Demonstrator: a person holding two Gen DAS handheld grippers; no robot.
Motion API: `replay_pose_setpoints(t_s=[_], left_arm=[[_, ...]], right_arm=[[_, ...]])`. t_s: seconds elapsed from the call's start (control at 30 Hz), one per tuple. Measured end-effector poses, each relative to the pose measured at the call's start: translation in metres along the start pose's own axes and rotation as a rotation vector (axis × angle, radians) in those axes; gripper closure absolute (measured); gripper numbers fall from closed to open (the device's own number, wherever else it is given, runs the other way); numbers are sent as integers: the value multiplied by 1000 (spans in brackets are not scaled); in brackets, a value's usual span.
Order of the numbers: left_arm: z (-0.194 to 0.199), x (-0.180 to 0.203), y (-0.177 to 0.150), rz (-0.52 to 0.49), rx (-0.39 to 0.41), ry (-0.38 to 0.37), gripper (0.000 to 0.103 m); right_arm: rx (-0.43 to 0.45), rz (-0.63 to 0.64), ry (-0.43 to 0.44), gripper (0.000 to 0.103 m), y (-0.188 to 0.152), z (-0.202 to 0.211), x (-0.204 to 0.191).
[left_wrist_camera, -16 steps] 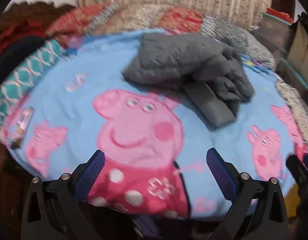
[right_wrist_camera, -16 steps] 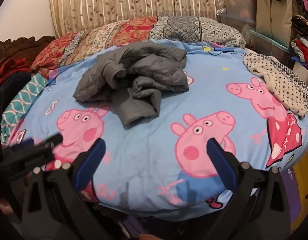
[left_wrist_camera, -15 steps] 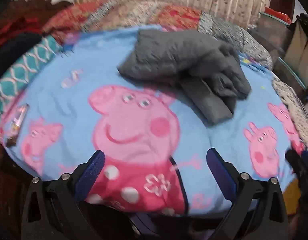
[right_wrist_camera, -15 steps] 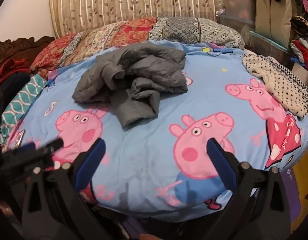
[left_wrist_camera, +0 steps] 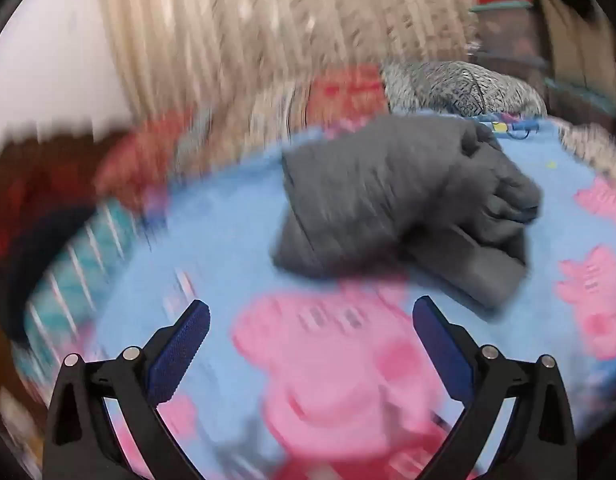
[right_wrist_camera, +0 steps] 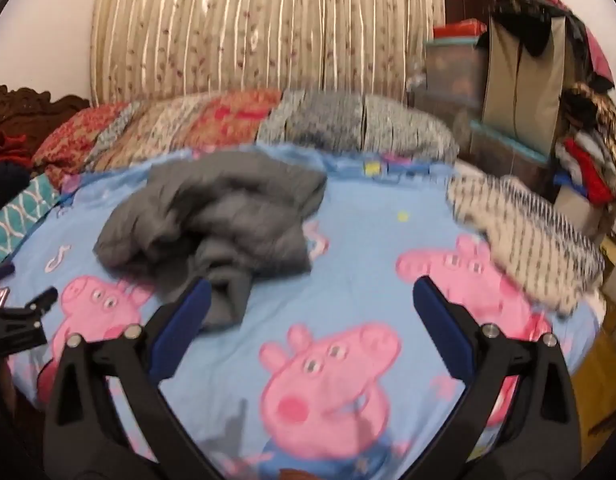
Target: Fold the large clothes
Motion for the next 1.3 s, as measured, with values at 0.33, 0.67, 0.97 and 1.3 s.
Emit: replay_pose_setpoints(t_s=[0.33, 0.67, 0.97, 1.3], left_arm=[[-111, 60, 20, -423, 67, 167, -8], [-182, 41, 47, -274, -90, 137, 56], [-74, -65, 120, 143, 128, 110, 73], [151, -183, 204, 362, 570, 137, 73]], right_arm=[[-227, 74, 55, 6, -23, -148, -23], [-323, 269, 22, 85, -27, -240, -47], [75, 193, 111, 98, 105, -90, -56], [447, 115, 258, 98, 248, 118, -57]])
Point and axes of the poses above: each gripper's, at about its wrist camera, not at the fingertips, and z roughly against the way its jaws point, x to its right, y to its top, the point moved 5 cm from there along -z, roughly the way its jaws point, and after that the axes turned 9 degrees about -z, right-handed, at the moved point
